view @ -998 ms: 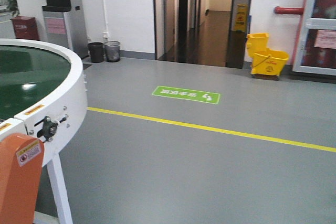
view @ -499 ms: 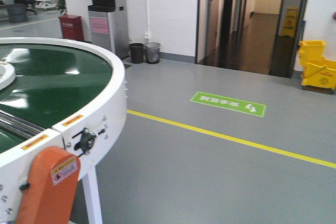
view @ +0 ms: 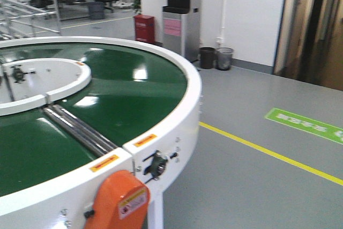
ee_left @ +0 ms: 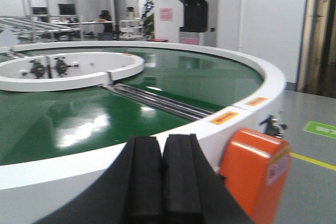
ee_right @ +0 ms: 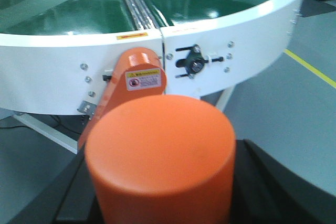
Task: Grab orange capacitor from left shelf to right conveyor
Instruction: 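Turn the base to face the conveyor belt center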
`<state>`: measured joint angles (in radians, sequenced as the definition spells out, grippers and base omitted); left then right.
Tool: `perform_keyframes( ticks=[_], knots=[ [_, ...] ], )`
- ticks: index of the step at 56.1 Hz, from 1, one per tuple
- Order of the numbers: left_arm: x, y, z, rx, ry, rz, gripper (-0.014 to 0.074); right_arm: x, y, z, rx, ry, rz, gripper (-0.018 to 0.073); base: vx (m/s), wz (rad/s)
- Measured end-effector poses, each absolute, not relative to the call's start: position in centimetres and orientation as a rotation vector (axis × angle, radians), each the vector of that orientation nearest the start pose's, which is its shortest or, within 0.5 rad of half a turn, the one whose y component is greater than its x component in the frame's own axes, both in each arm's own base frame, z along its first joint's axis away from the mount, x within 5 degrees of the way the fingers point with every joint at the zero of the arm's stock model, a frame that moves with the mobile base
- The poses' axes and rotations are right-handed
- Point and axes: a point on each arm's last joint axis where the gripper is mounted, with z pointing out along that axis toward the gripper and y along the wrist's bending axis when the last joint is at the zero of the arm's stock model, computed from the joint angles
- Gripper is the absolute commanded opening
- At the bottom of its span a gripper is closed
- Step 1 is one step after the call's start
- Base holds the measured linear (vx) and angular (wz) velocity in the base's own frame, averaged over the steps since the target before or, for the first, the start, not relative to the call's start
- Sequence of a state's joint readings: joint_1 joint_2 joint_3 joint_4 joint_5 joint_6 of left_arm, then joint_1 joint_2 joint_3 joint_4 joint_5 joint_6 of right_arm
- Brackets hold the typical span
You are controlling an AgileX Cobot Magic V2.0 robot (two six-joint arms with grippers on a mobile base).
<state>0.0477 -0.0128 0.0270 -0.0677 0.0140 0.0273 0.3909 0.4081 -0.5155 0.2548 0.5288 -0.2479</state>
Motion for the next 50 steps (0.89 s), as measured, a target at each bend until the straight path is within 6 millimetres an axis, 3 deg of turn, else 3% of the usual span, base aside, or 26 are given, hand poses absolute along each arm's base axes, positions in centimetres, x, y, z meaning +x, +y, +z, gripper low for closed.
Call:
perform_keyframes(
  ticks=[50],
  knots=[
    [5.64,0.26,20.35,-0.066,1.51,0.005,-0.0006,7.28,4.25,31.2,-0.481,1.844,0.368,0.0368,0.12,0.42]
  ],
)
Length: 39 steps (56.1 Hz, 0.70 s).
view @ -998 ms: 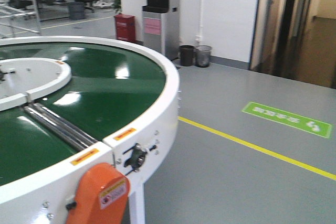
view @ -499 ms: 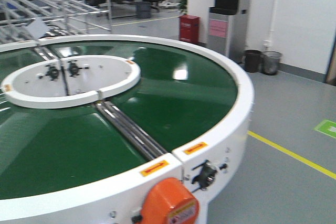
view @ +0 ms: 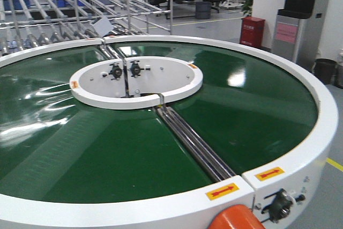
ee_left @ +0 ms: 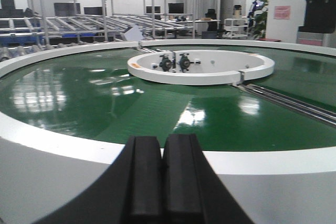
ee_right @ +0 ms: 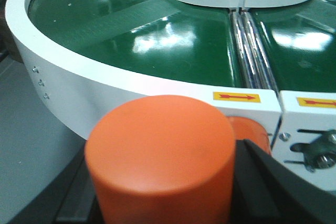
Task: Grab orange capacitor from left shelf to right conveyor
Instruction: 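Turn the base to face the conveyor belt center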
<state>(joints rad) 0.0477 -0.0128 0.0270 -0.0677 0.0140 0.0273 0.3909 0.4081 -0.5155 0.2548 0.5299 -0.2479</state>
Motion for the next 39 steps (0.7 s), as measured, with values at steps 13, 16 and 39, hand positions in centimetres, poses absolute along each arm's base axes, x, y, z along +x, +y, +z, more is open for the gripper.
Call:
perform_keyframes(
  ticks=[13,16,39],
  knots=[
    [5.64,0.26,20.35,-0.066,1.51,0.005,-0.0006,7.28,4.25,31.2,-0.481,1.844,0.368,0.0368,0.08,0.18],
    [5.64,0.26,20.35,-0.066,1.51,0.005,-0.0006,7.28,4.25,31.2,-0.481,1.844,0.368,0.0368,0.08,0.13],
    [5.64,0.26,20.35,-0.066,1.51,0.005,-0.0006,7.28,4.25,31.2,-0.481,1.844,0.368,0.0368,0.09,0.08]
  ],
)
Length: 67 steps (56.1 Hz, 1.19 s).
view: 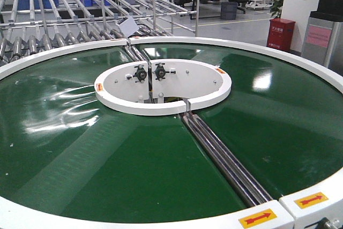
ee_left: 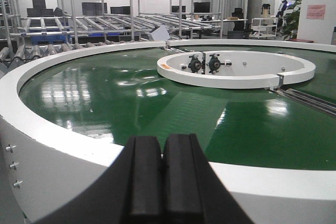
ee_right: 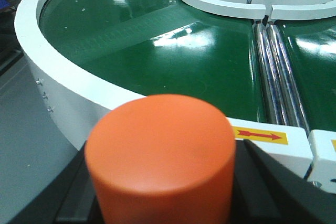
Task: Grab orange capacitor from left shelf to right conveyor
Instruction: 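Turn the base to face the conveyor belt center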
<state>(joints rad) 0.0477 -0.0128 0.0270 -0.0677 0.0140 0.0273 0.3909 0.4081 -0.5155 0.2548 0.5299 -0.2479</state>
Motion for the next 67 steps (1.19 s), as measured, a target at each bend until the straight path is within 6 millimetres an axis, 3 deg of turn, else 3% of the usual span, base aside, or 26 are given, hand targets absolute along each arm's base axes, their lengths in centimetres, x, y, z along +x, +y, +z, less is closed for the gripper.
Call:
perform_keyframes(
  ticks=[67],
  knots=[
    [5.64,0.26,20.35,-0.066,1.51,0.005,-0.0006,7.28,4.25,31.2,-0.481,1.844,0.368,0.0368,0.1,0.01]
  ],
)
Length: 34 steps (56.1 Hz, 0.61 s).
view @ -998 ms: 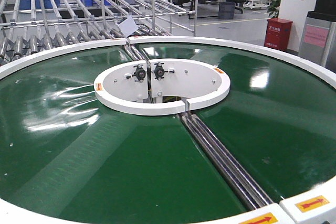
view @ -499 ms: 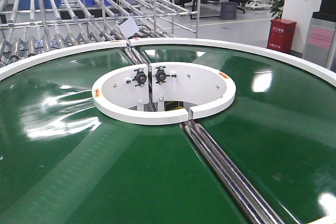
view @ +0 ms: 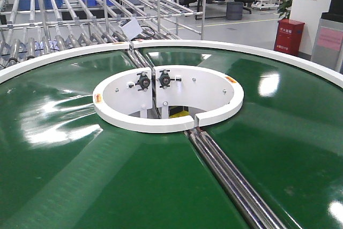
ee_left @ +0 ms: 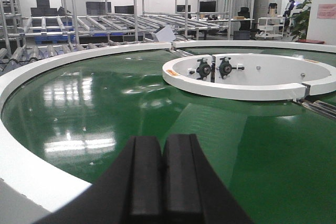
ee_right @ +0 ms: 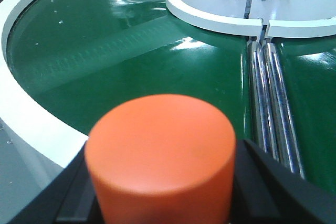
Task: Grab orange capacitor from left shelf to right conveyor
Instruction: 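Turn the base to face the conveyor belt center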
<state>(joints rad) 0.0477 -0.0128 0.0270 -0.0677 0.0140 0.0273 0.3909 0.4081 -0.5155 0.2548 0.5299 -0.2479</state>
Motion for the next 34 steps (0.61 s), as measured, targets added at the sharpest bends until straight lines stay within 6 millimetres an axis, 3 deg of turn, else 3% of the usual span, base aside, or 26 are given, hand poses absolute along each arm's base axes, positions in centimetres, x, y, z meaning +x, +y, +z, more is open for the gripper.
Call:
perform_keyframes(
  ticks=[34],
  knots=[
    [5.64,0.26,20.35,-0.066,1.51,0.005,-0.0006,7.41,4.15,31.13,-0.496,1.846,0.333,0.0368,0.0,0.0]
  ],
)
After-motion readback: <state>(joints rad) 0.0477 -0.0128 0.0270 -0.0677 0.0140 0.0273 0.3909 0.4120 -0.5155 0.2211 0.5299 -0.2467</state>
